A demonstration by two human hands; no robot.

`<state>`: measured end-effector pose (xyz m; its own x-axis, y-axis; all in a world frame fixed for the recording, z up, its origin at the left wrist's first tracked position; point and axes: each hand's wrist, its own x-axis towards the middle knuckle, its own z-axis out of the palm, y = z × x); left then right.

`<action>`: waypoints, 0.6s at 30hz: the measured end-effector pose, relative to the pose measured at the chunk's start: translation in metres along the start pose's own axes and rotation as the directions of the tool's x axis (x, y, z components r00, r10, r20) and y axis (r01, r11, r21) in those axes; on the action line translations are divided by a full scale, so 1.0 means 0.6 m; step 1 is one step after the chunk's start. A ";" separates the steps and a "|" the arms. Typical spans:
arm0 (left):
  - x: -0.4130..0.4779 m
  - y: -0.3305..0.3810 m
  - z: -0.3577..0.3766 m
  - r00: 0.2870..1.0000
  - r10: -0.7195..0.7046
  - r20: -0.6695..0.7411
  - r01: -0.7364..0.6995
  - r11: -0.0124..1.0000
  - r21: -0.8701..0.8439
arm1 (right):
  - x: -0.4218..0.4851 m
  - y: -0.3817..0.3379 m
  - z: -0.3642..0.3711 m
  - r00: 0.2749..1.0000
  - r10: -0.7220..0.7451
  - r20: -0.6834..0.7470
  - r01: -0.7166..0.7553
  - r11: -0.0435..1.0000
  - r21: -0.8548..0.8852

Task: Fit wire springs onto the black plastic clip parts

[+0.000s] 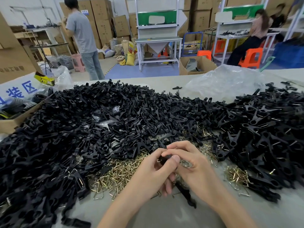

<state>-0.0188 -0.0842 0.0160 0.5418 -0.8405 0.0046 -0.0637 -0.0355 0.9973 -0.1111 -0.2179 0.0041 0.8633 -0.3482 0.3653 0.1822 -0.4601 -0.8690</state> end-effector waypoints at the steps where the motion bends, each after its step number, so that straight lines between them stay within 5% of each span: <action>1: 0.000 0.000 0.001 1.000 0.002 -0.003 -0.002 1.000 0.002 | 0.001 0.001 0.000 1.000 0.001 -0.007 -0.001 1.000 -0.026; 18: 0.003 0.000 -0.002 0.994 0.012 -0.109 -0.005 0.998 0.068 | -0.003 -0.015 -0.011 0.980 0.089 0.180 -0.123 0.975 0.186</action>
<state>-0.0169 -0.0851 0.0158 0.6294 -0.7767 0.0245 -0.1231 -0.0685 0.9900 -0.1171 -0.2184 0.0137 0.9465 -0.2354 0.2207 0.1592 -0.2542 -0.9540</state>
